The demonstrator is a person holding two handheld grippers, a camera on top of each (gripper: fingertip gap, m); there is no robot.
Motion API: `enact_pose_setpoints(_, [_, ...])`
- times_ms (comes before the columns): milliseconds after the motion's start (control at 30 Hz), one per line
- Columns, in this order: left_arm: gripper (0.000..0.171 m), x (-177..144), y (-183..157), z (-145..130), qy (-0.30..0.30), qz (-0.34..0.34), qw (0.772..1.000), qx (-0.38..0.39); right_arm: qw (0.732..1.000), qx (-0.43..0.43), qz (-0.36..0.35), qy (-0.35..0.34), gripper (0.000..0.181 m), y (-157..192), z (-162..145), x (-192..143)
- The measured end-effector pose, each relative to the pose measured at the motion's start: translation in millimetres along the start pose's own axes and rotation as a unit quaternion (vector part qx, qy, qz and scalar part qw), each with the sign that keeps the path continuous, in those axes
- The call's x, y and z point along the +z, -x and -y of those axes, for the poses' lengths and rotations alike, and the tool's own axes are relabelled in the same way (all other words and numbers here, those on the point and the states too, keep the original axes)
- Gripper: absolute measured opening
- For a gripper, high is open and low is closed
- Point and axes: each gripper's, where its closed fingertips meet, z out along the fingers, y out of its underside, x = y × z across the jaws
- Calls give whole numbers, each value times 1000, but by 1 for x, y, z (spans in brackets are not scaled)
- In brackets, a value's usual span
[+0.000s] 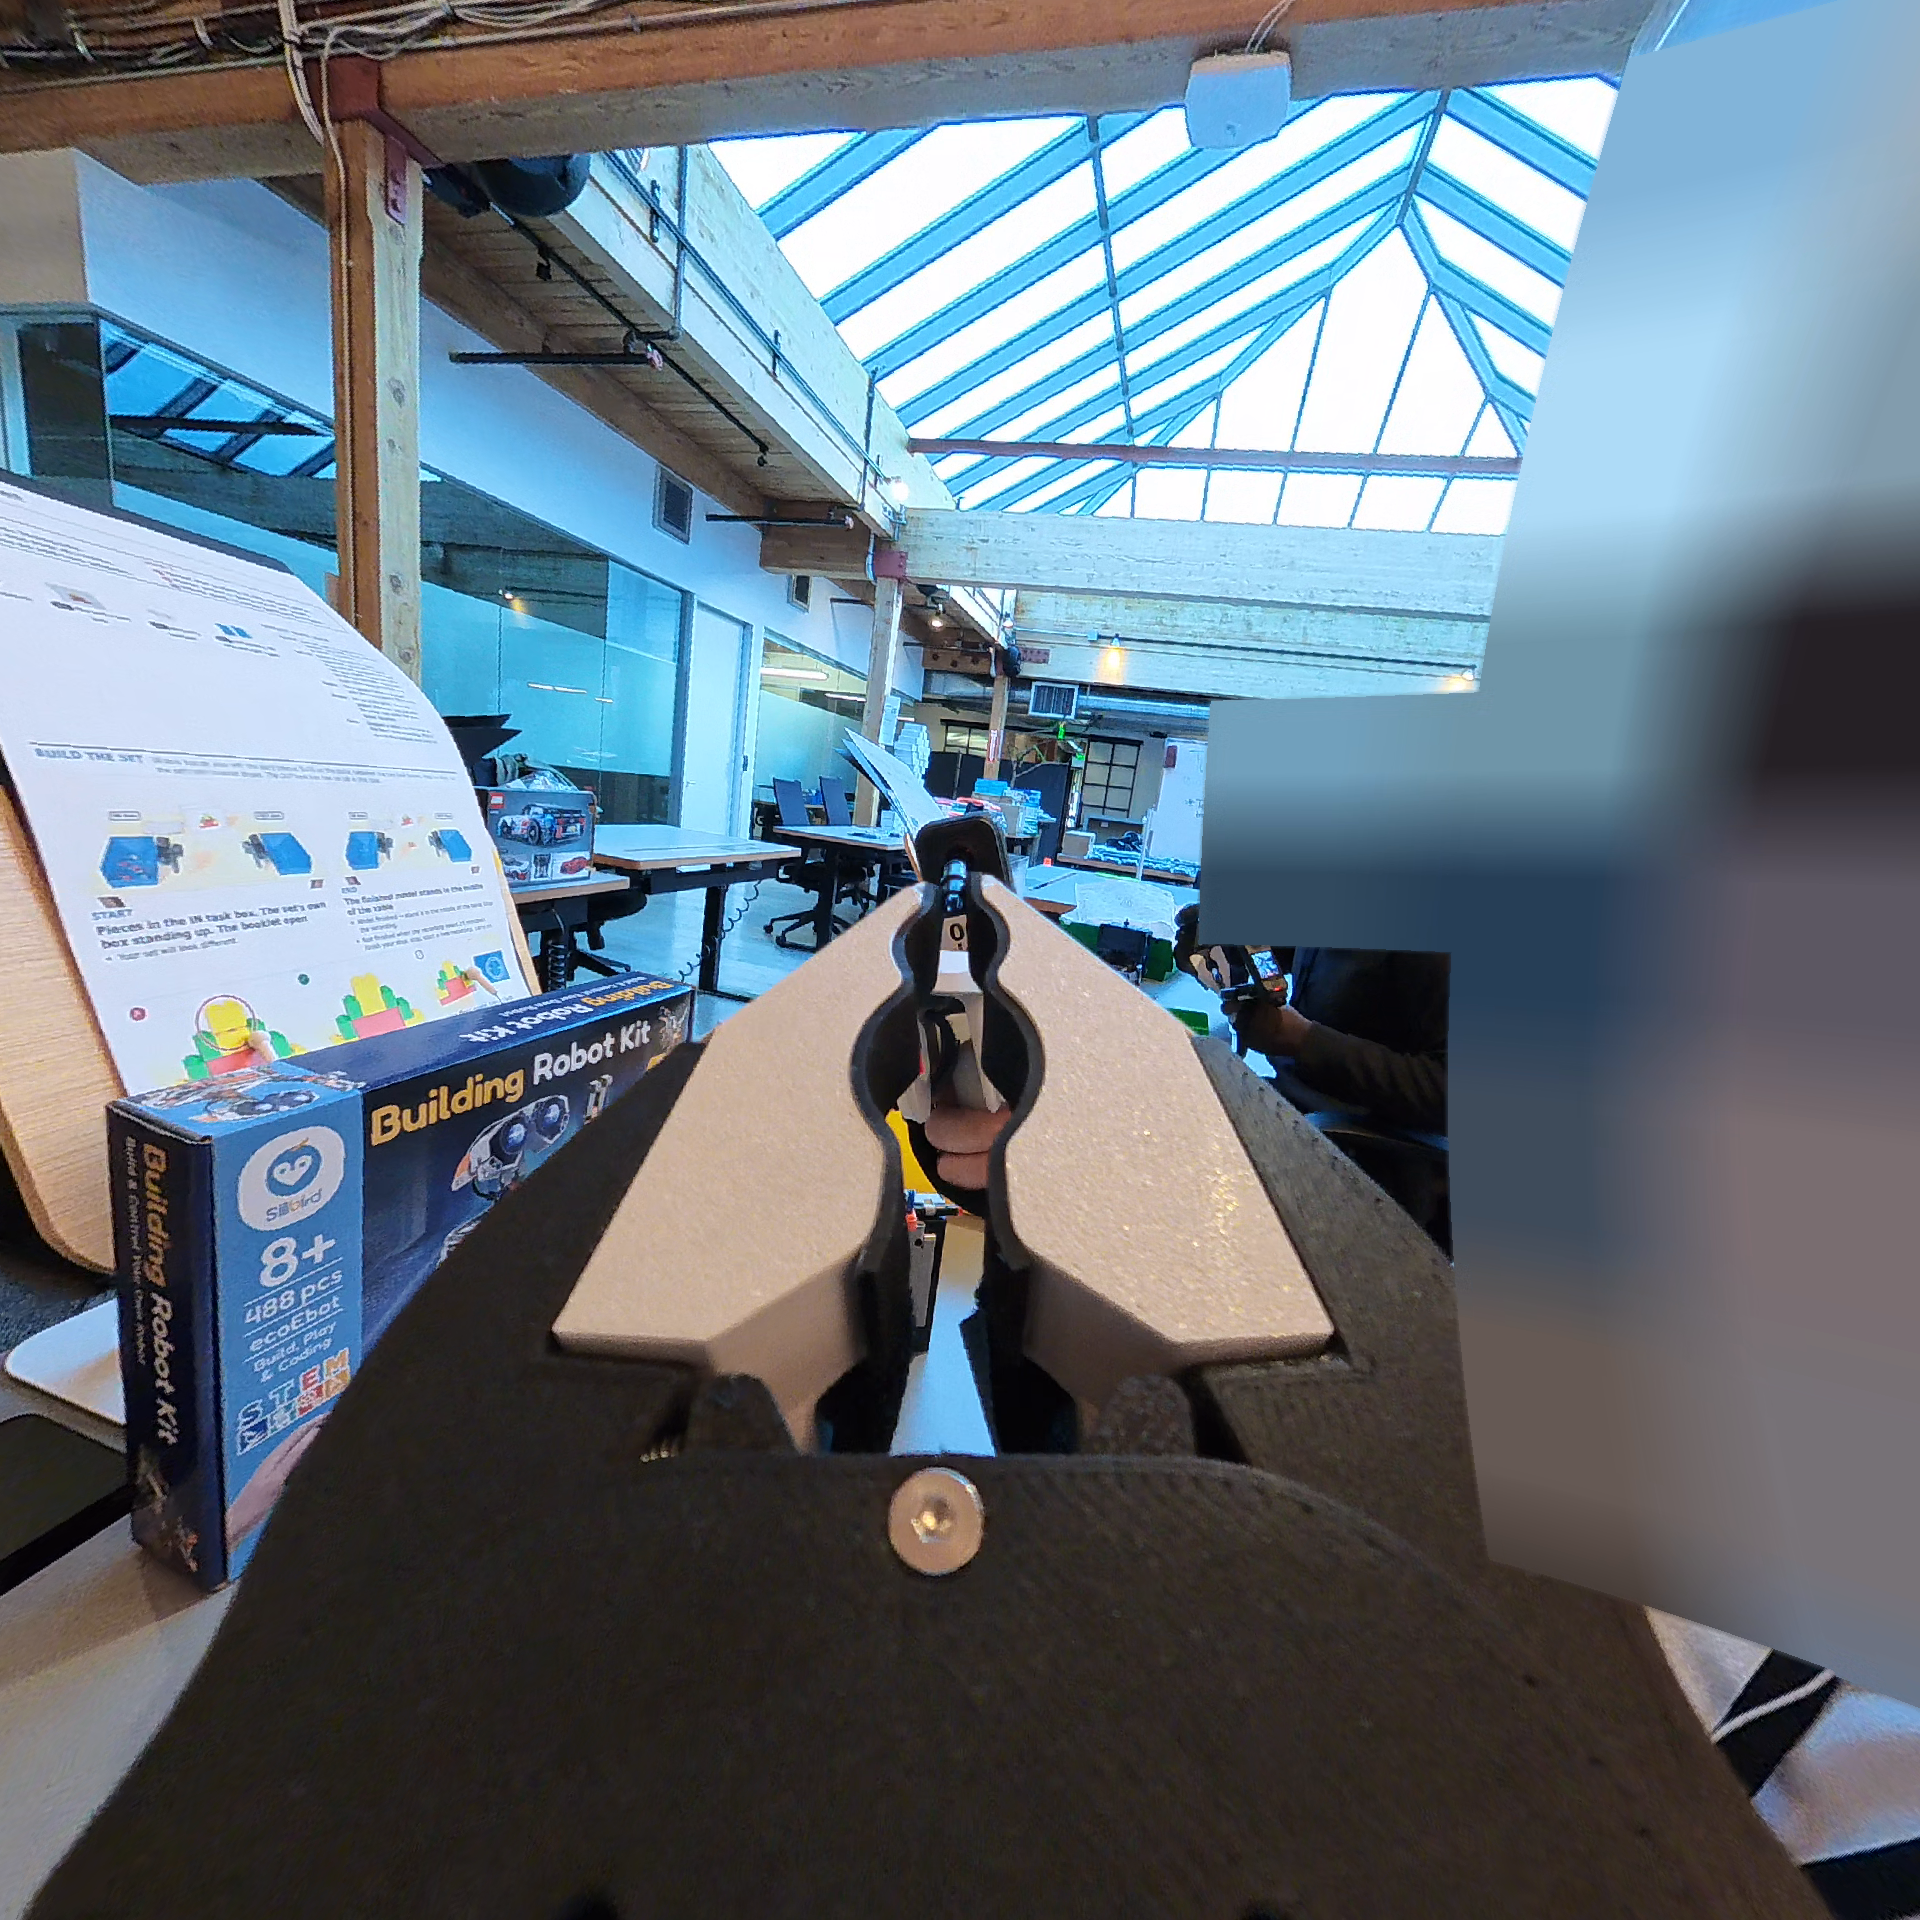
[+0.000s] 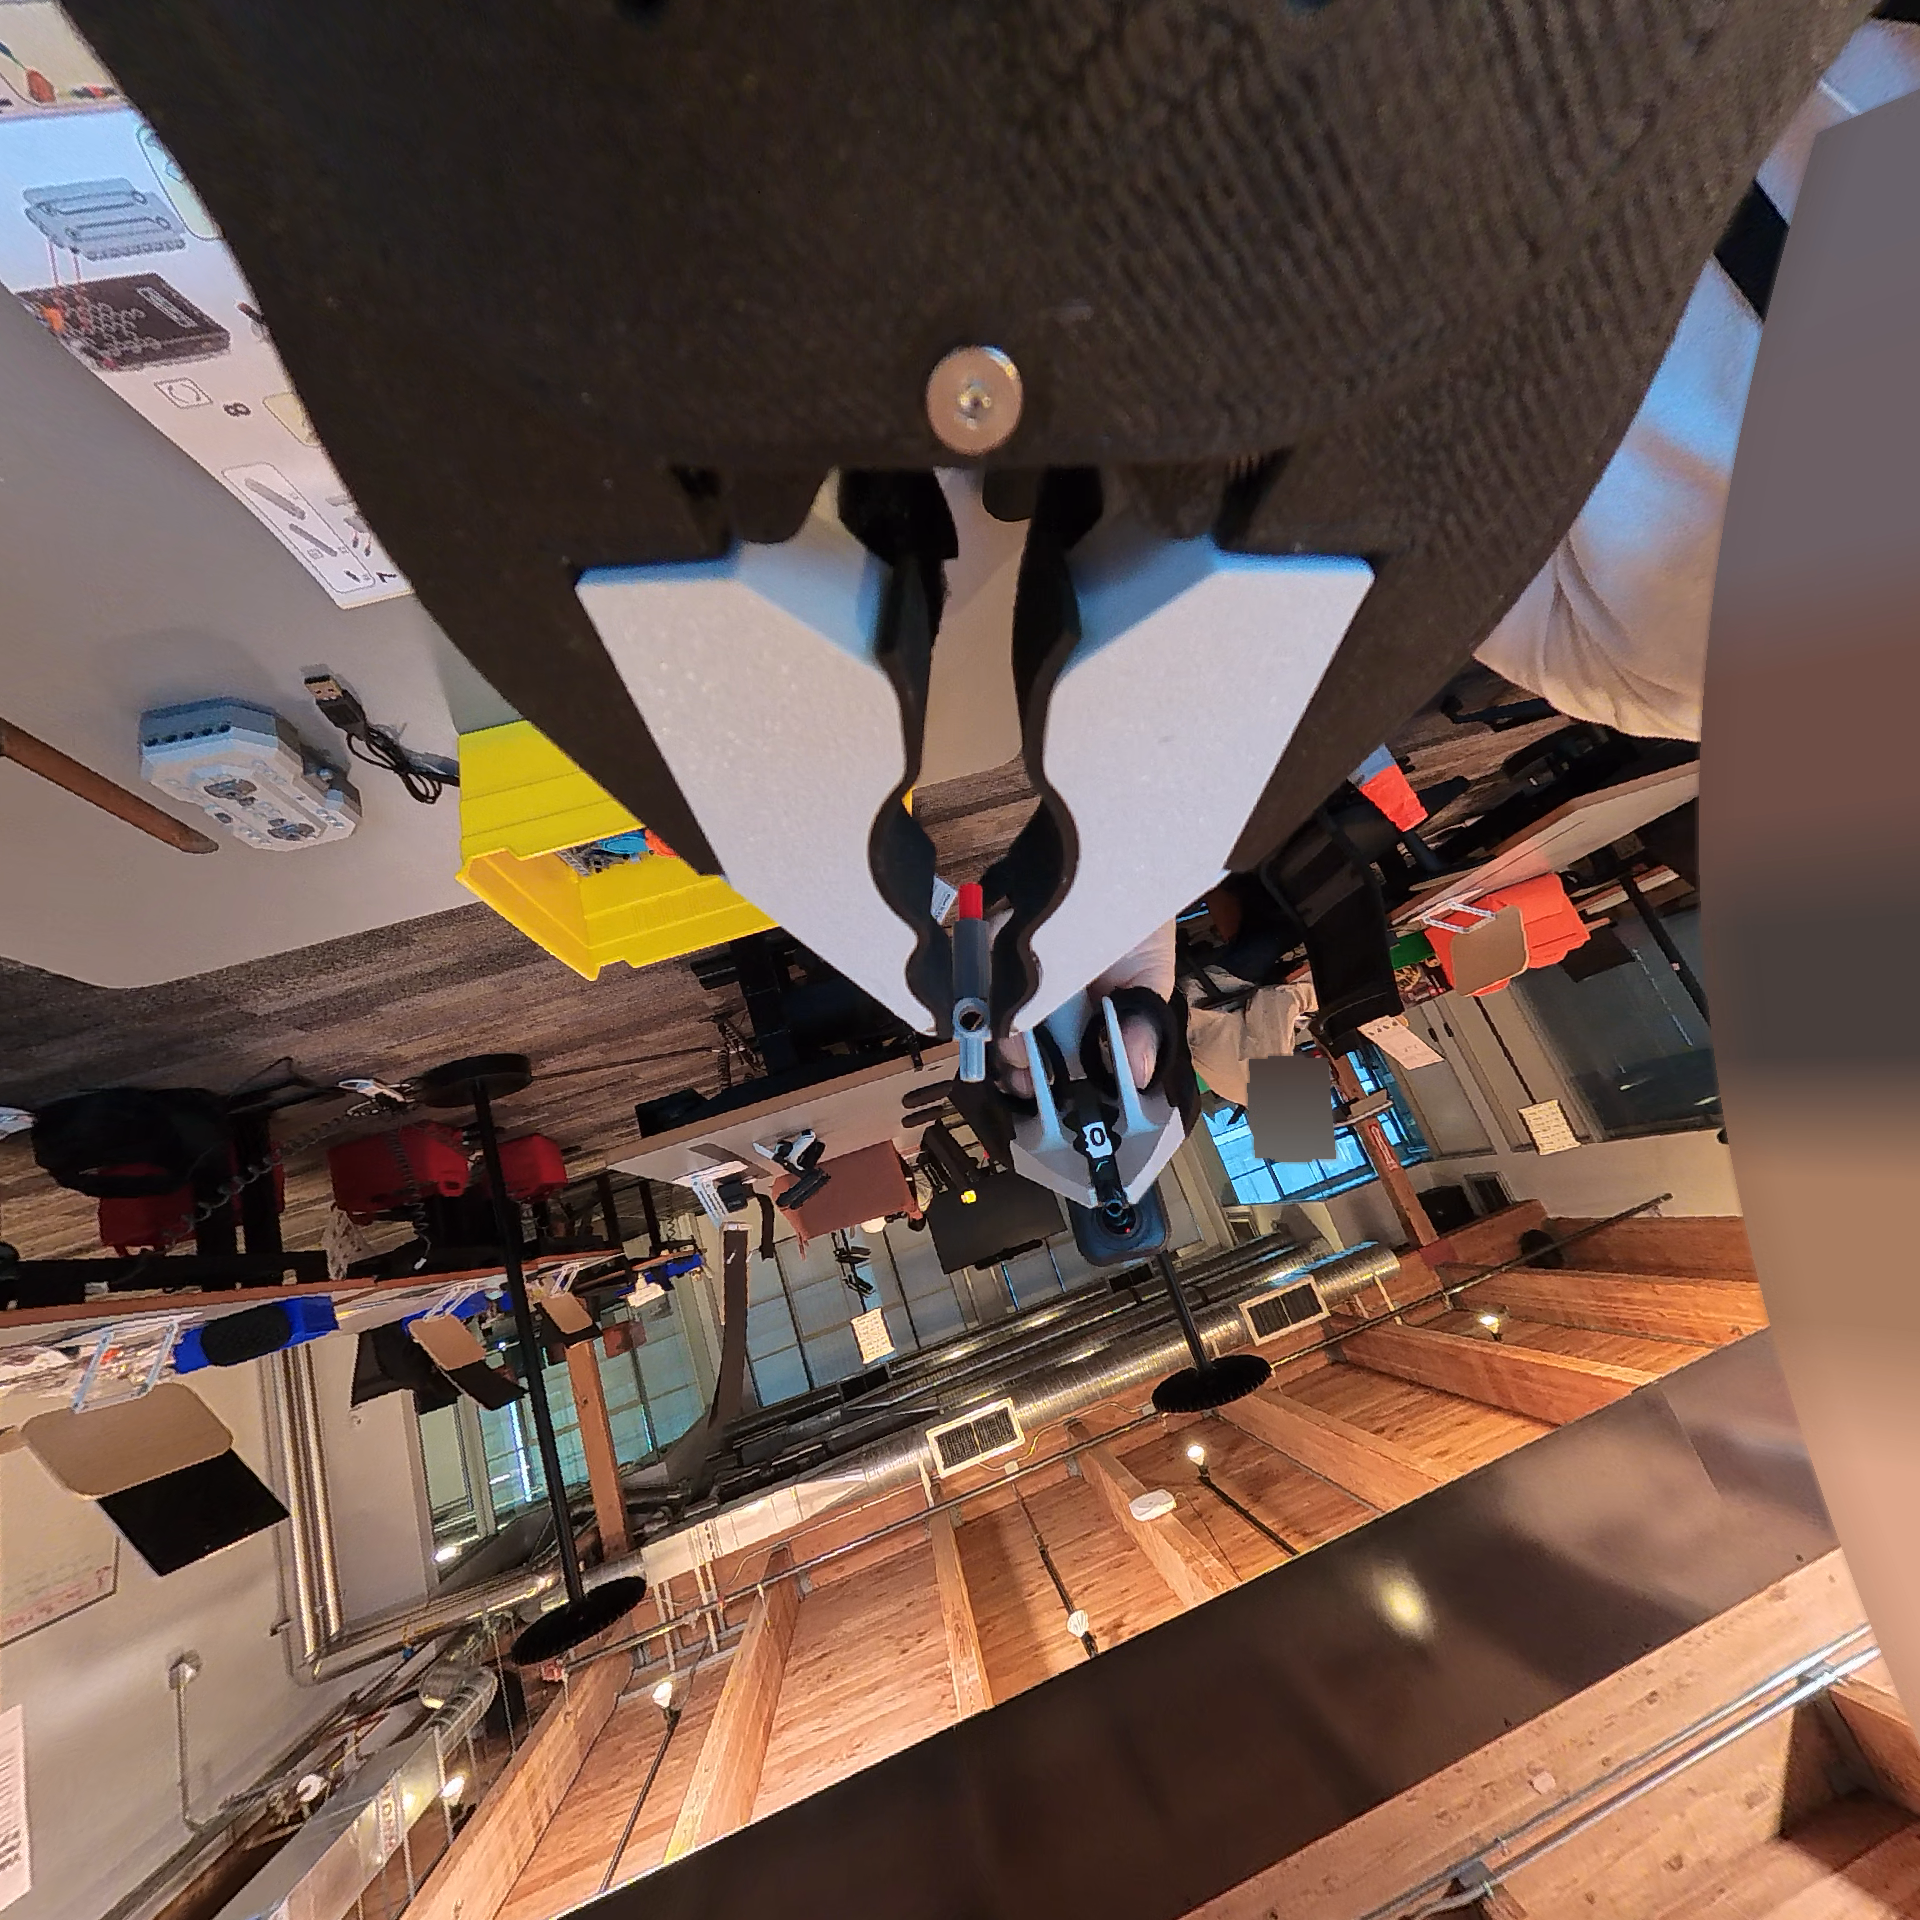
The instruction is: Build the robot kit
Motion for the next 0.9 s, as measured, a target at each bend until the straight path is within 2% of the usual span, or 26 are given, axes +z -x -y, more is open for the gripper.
enact_pose_setpoints(600, [2,-6,1,4,-10,2,1000,-1,1000,3,0,6,5,-2,-4,1])
enact_pose_setpoints(900, [2,1,0,-2,0,-4,1000,-8,998,30,47,-10,5,7,1,-3])
